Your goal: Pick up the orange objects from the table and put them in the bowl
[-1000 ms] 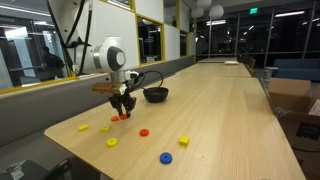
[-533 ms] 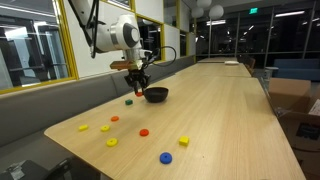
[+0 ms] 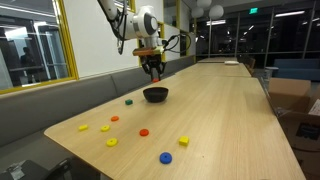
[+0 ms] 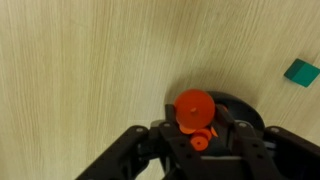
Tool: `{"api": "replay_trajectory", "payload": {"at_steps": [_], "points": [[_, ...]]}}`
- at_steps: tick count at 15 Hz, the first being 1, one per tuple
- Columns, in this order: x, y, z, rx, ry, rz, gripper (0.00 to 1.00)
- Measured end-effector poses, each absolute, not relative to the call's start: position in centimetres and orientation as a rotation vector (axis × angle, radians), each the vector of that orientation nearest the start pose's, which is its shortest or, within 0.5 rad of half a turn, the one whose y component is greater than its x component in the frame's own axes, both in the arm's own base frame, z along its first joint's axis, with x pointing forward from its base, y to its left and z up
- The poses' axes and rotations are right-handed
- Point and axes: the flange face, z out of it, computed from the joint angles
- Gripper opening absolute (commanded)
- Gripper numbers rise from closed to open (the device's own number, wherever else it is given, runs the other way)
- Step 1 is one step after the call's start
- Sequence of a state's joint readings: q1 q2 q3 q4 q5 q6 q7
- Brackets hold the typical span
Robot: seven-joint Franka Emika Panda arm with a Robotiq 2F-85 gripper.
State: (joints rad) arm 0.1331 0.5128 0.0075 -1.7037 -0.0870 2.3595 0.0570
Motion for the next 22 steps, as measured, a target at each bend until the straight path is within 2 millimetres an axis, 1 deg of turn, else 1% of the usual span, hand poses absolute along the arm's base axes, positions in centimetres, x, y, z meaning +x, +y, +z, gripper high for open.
{"api": "replay_trajectory", "payload": {"at_steps": [4, 6, 10, 13, 17, 18, 19, 20, 22], "points": [[71.7, 8.9, 30.1, -3.151, -0.308, -0.189, 0.25], [73.5, 9.0, 29.7, -3.128, -0.330, -0.197, 0.23], [76.4, 9.8, 29.7, -3.084, -0.350, -0.268, 0.23], [77.6, 10.9, 29.3, -3.050, -0.367, -0.273, 0.22], [77.9, 12.1, 27.6, -3.011, -0.387, -0.186, 0.23], [77.9, 12.3, 27.0, -3.004, -0.389, -0.159, 0.67], [77.8, 12.5, 26.5, -2.998, -0.391, -0.132, 0.69], [77.8, 12.7, 26.0, -2.993, -0.391, -0.104, 0.75], [77.6, 13.0, 25.2, -2.983, -0.391, -0.056, 0.91]]}}
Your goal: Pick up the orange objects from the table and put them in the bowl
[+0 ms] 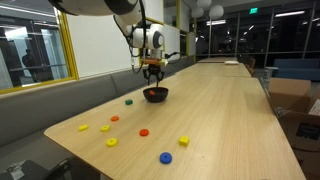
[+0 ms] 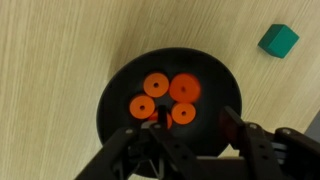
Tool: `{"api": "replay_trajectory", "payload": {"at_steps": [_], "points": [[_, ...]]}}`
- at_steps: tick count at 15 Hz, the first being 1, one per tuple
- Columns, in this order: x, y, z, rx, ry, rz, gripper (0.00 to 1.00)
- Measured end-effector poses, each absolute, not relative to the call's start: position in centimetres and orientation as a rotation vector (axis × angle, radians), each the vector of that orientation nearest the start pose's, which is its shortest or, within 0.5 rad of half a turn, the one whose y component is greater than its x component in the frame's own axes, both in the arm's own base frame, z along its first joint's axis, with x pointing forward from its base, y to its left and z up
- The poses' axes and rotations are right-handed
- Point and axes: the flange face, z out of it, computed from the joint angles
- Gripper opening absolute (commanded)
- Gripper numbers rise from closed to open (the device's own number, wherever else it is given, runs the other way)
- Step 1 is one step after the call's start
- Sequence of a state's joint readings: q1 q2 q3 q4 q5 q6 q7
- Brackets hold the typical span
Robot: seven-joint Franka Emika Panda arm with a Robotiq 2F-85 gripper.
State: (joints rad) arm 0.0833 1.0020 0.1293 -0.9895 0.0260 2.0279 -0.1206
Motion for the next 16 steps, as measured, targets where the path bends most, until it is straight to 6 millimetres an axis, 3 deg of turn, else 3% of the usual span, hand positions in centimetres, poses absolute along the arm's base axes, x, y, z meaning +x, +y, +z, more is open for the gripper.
{"api": "replay_trajectory", "payload": {"at_steps": [2, 9, 16], "points": [[77.5, 13.3, 24.7, -2.978, -0.394, -0.019, 1.00], [75.6, 14.3, 24.2, -2.972, -0.398, 0.173, 1.00], [69.2, 15.6, 23.8, -2.963, -0.356, 0.569, 1.00]]}}
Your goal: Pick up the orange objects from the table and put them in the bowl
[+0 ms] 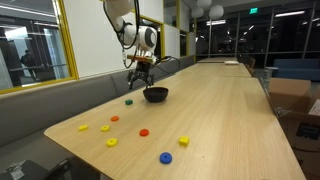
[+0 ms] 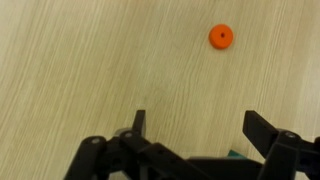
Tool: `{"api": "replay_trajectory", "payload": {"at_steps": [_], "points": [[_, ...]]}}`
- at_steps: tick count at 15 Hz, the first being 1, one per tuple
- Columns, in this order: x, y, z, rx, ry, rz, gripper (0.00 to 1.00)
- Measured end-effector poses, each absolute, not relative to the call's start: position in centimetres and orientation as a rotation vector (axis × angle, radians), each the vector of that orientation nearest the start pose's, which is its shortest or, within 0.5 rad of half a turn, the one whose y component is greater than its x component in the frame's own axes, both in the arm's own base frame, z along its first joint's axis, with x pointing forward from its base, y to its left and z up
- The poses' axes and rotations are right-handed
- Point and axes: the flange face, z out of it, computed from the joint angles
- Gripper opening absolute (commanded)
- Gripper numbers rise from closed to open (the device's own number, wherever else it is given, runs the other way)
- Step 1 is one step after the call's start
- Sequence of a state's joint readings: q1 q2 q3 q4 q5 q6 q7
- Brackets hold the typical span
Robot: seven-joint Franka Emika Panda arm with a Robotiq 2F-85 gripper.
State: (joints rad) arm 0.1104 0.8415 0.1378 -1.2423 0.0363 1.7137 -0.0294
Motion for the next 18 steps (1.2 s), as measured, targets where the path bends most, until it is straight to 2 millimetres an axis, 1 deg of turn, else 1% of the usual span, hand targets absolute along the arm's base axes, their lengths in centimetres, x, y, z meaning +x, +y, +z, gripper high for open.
{"api": "replay_trajectory", "payload": {"at_steps": [3, 6, 8, 11, 14, 18], "points": [[65.8, 16.6, 23.0, -2.937, -0.373, 0.721, 1.00], [62.7, 18.2, 21.7, -2.912, -0.407, 0.798, 1.00], [61.2, 19.4, 20.7, -2.911, -0.428, 0.764, 1.00], [59.1, 20.8, 19.3, -2.932, -0.447, 0.636, 1.00], [56.7, 21.0, 18.3, -2.953, -0.441, 0.538, 1.00], [53.6, 20.7, 17.9, -2.978, -0.428, 0.415, 1.00]]}}
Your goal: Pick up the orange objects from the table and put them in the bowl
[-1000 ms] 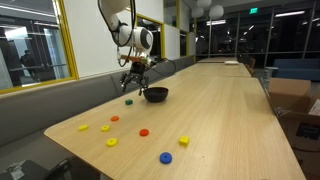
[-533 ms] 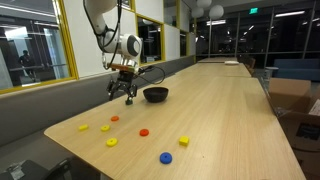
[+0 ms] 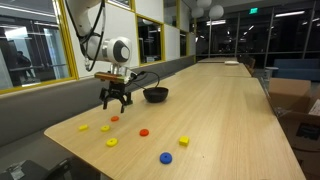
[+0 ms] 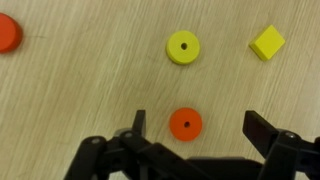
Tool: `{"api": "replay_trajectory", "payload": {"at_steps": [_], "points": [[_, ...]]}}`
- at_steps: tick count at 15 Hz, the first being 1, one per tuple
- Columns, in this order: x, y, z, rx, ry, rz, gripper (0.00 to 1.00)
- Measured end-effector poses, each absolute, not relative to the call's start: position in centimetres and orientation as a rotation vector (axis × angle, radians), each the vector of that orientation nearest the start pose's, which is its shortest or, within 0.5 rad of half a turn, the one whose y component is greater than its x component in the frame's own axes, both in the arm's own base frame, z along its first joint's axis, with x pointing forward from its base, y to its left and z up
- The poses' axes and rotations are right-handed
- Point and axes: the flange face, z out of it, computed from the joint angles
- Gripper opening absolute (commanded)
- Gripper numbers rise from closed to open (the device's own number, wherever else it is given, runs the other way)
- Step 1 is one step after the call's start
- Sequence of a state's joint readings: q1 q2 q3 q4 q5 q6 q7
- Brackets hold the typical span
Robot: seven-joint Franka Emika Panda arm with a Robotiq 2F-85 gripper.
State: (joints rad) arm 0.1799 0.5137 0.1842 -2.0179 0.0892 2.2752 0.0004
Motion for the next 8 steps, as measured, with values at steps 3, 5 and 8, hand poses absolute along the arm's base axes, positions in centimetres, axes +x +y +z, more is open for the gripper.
{"api": "replay_trajectory", "payload": {"at_steps": [3, 5, 8], "points": [[52.0, 21.0, 18.0, -2.996, -0.402, 0.285, 1.00], [51.4, 21.7, 18.0, -3.005, -0.378, 0.196, 1.00], [51.0, 22.8, 17.9, -3.017, -0.343, 0.108, 1.00]]}}
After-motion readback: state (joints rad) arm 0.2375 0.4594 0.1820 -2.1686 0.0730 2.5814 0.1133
